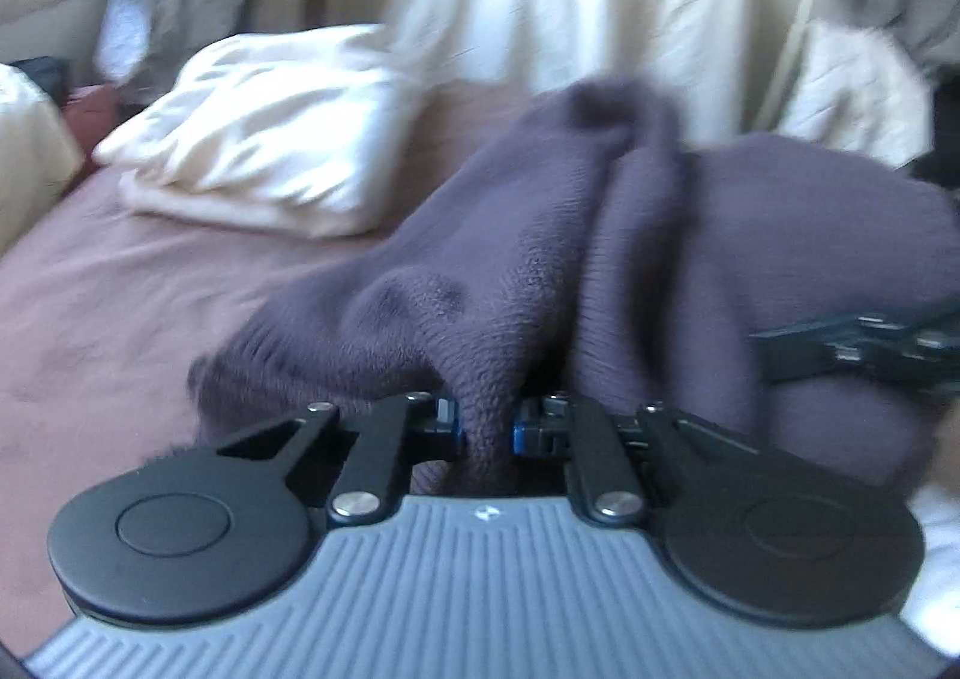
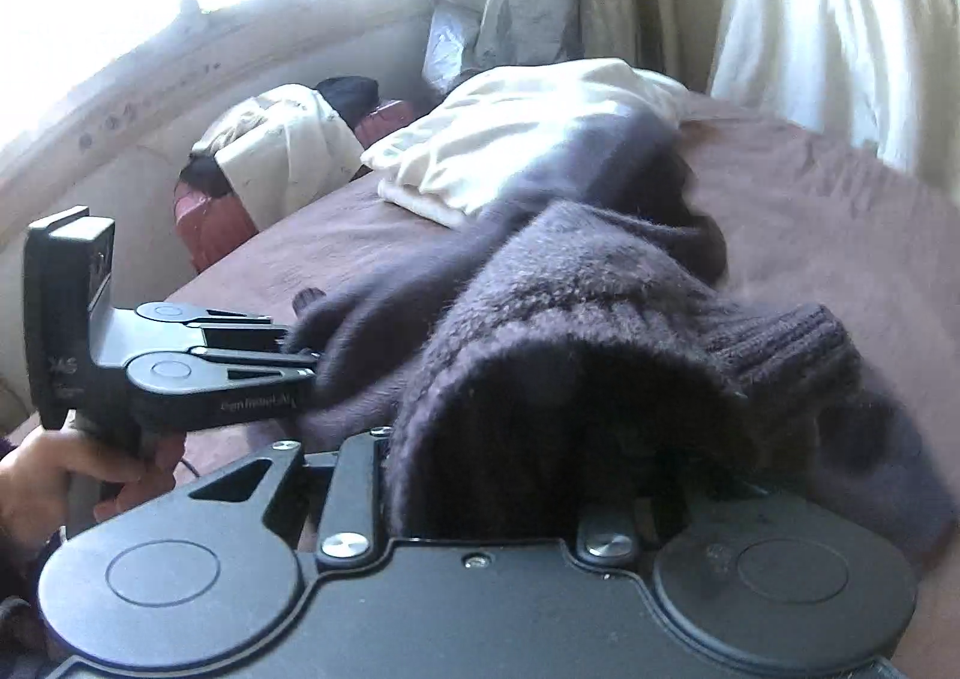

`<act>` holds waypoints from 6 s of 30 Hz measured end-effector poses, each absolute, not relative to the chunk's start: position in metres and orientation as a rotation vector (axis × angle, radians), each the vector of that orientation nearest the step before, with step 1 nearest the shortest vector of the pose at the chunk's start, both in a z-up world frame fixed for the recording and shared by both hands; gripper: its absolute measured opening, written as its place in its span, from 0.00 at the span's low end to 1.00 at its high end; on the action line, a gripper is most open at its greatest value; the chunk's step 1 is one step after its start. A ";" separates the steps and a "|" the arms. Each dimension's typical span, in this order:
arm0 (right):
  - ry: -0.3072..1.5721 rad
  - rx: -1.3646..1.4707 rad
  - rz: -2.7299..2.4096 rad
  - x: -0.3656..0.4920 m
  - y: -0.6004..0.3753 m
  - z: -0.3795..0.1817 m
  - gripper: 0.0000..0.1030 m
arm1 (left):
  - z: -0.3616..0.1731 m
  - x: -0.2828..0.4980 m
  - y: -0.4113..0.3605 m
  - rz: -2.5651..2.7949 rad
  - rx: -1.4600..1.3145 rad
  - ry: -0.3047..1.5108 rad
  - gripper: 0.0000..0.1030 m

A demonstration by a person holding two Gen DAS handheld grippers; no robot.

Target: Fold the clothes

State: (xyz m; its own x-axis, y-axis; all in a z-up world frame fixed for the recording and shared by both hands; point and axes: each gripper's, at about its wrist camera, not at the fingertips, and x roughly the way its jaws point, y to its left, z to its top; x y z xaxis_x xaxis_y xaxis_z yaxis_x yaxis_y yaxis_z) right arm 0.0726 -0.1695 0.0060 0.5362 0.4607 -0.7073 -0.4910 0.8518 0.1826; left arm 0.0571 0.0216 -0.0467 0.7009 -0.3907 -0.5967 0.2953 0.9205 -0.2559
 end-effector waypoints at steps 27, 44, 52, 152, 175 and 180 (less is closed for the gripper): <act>1.066 -0.156 0.271 0.055 -0.301 0.014 0.32 | -0.048 -0.006 -0.074 -0.174 0.456 0.586 0.10; 0.605 -0.006 -0.072 0.037 -0.444 0.180 0.31 | 0.156 0.014 -0.120 0.059 0.552 0.222 0.10; 0.298 -0.159 -0.275 0.033 -0.469 0.247 0.31 | 0.212 0.030 -0.170 0.046 0.460 0.091 0.11; 0.928 0.271 0.180 0.070 -0.453 0.014 0.64 | -0.094 0.086 -0.191 -0.209 0.121 0.957 0.87; 0.976 0.373 0.576 -0.061 -0.376 0.004 0.07 | -0.032 0.085 -0.168 -0.313 -0.085 0.795 0.78; 1.055 0.334 0.716 -0.083 -0.349 0.000 0.07 | -0.048 0.094 -0.172 -0.291 -0.077 0.864 0.78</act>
